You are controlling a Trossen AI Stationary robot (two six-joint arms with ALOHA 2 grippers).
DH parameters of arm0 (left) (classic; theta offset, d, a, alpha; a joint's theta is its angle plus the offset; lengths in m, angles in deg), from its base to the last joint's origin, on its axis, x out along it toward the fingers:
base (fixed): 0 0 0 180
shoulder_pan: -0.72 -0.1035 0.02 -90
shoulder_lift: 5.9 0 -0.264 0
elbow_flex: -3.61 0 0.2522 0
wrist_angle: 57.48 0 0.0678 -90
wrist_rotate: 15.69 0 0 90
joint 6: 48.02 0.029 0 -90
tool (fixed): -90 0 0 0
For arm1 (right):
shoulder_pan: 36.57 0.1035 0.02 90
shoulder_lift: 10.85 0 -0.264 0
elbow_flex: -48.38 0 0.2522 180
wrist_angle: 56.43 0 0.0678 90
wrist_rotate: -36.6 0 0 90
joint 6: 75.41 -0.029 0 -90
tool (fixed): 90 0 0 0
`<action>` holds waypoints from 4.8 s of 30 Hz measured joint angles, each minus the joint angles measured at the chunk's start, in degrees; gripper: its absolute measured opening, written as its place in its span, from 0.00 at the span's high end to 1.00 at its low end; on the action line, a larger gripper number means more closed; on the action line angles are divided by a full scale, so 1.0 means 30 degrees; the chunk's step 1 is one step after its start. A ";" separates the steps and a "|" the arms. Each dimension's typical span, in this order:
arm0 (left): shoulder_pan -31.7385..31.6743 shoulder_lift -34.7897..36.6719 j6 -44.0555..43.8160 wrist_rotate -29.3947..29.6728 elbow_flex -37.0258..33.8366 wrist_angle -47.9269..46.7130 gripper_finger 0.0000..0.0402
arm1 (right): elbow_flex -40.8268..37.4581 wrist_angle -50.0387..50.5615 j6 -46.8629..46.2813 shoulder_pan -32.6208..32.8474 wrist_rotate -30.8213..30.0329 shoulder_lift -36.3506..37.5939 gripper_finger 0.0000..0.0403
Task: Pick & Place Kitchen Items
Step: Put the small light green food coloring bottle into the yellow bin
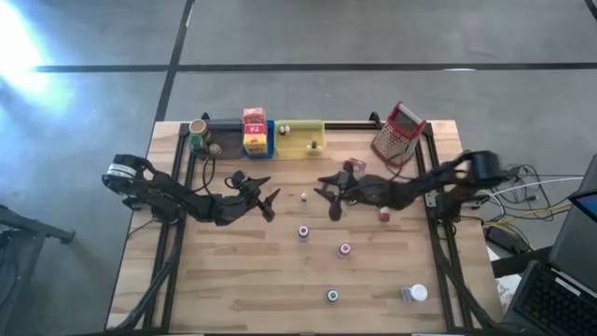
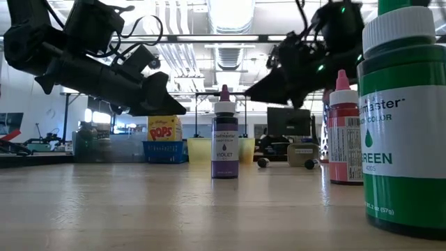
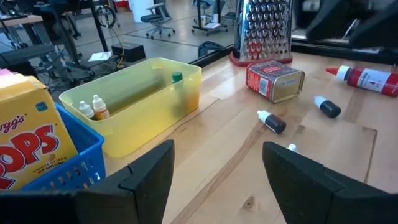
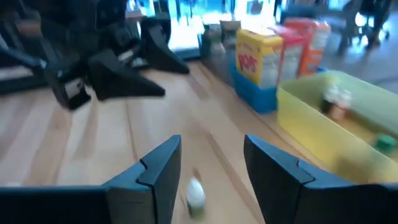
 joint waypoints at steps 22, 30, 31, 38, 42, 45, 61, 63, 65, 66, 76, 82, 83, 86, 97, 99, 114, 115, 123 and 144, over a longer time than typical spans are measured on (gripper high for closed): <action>-0.0001 0.0000 -0.0168 0.0000 0.0000 -0.0141 0.38 | 0.2755 2.5564 -0.6630 -0.0123 -0.0987 1.0021 0.74; -0.0007 0.0000 -0.0251 0.0000 0.0000 -0.0160 0.38 | 0.2740 2.7854 -0.6941 -0.0123 -0.1001 0.9999 0.80; -0.0002 0.0000 -0.0472 -0.0006 0.0000 -0.0160 0.38 | 0.2736 2.7847 -0.6929 -0.0123 -0.1001 0.9999 0.81; -0.0438 -0.0001 -0.0524 -0.2630 0.0337 -0.0247 0.38 | 0.2733 2.7825 -0.6900 -0.0123 -0.1001 0.9999 0.87; -0.1262 0.0000 0.1013 -0.4664 0.0975 -0.1579 0.38 | 0.2726 2.7811 -0.6849 -0.0123 -0.1001 0.9992 0.90; -0.2104 0.0000 0.1667 -0.6671 0.1588 -0.3136 0.38 | 0.2726 2.7804 -0.6849 -0.0123 -0.0999 0.9992 0.91; -0.4007 -0.0014 0.4557 -1.2279 0.8229 -1.3957 0.38 | 0.2718 2.7724 -0.6857 -0.0116 -0.0987 0.9984 0.83; -0.4000 -0.0029 0.4018 -1.2530 0.9398 -1.6185 0.38 | 0.2718 2.7713 -0.6857 -0.0116 -0.0987 0.9984 0.81; -0.4011 -0.0029 0.3639 -1.2553 1.0417 -1.8011 0.38 | 0.2718 2.7715 -0.6857 -0.0116 -0.0980 0.9983 0.80; -0.4018 -0.0029 0.3604 -1.2551 1.0836 -1.8619 0.38 | 0.2718 2.7709 -0.6857 -0.0116 -0.0980 0.9984 0.79; -0.5386 -0.0029 0.3671 -1.5901 1.2007 -2.0235 0.38 | 0.2718 2.7709 -0.6857 -0.0116 -0.0972 0.9977 0.71; -0.6968 -0.0036 0.2731 -1.7481 1.2037 -2.1028 0.38 | 0.2718 2.7709 -0.6864 -0.0116 -0.0967 0.9977 0.67; -0.7089 -0.0044 0.2728 -1.7471 1.2101 -2.1088 0.38 | 0.2718 2.7709 -0.6864 -0.0116 -0.0972 0.9977 0.66; -0.7124 -0.0367 0.2962 -1.7497 1.2719 -2.1255 0.38 | 0.2718 2.7701 -0.6858 -0.0116 -0.0971 0.9977 0.64; -0.7031 -0.4680 0.5039 -1.7430 1.8969 -2.8564 0.38 | 0.2718 2.7629 -0.6864 -0.0116 -0.0972 0.9977 0.56; -0.7031 -0.5195 0.5080 -1.7427 1.9759 -2.8979 0.38 | 0.2718 2.7629 -0.6864 -0.0116 -0.0970 0.9977 0.55; -0.6917 -0.5676 0.3326 -1.7379 2.2024 -2.9483 0.38 | 0.2718 2.7636 -0.6864 -0.0116 -0.0971 0.9977 0.48; -0.6886 -0.5683 0.3178 -1.7312 2.1996 -2.9654 0.38 | 0.2718 2.7636 -0.6864 -0.0116 -0.0972 0.9977 0.47; -0.6435 -0.5712 0.3089 -1.6027 2.1979 -3.0670 0.38 | 0.2718 2.7636 -0.6864 -0.0116 -0.0970 0.9977 0.44; -0.5158 -1.0794 0.2404 -1.2655 2.8662 -3.7787 0.38 | 0.2718 2.7630 -0.6865 -0.0116 -0.0965 0.9977 0.29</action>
